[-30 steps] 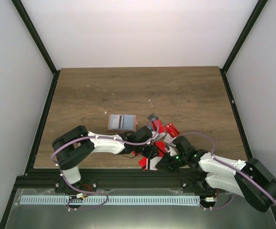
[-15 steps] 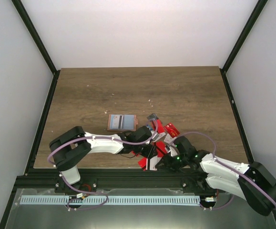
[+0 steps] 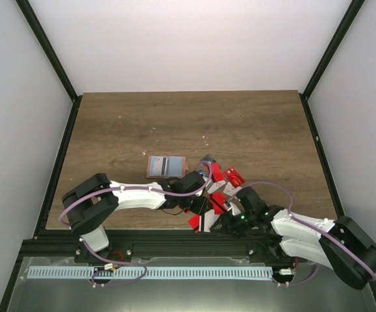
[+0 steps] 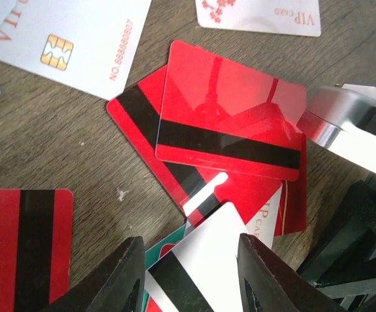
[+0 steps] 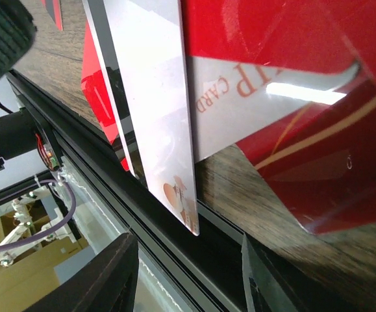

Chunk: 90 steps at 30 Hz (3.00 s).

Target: Put the credit cards into the card holder

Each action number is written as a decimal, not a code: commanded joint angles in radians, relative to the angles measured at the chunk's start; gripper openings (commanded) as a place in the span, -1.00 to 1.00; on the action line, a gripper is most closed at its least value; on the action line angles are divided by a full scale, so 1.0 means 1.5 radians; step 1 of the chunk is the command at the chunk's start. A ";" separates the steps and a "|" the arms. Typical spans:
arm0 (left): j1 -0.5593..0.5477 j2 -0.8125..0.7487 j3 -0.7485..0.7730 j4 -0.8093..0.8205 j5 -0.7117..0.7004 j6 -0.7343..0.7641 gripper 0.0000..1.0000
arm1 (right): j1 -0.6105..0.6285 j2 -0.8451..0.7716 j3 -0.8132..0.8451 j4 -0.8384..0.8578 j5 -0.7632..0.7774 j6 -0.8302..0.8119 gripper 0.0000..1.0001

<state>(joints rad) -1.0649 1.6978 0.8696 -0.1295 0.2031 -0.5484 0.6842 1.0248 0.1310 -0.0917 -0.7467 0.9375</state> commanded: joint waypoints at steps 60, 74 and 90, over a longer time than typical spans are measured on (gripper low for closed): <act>0.116 -0.335 -0.137 -0.047 -0.049 -0.035 -0.09 | -0.075 0.030 0.142 0.026 -0.027 -0.124 -0.99; 0.220 -0.426 -0.196 0.086 0.189 0.005 -0.06 | -0.154 0.063 0.267 0.016 -0.141 -0.245 -0.99; 0.229 -0.309 -0.215 0.332 0.374 -0.036 -0.09 | -0.157 -0.012 0.203 0.140 -0.191 -0.195 -0.99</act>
<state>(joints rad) -0.7261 1.2308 0.5430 0.2584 0.6888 -0.5915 0.4603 1.0302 0.4465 0.0731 -1.0111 0.6281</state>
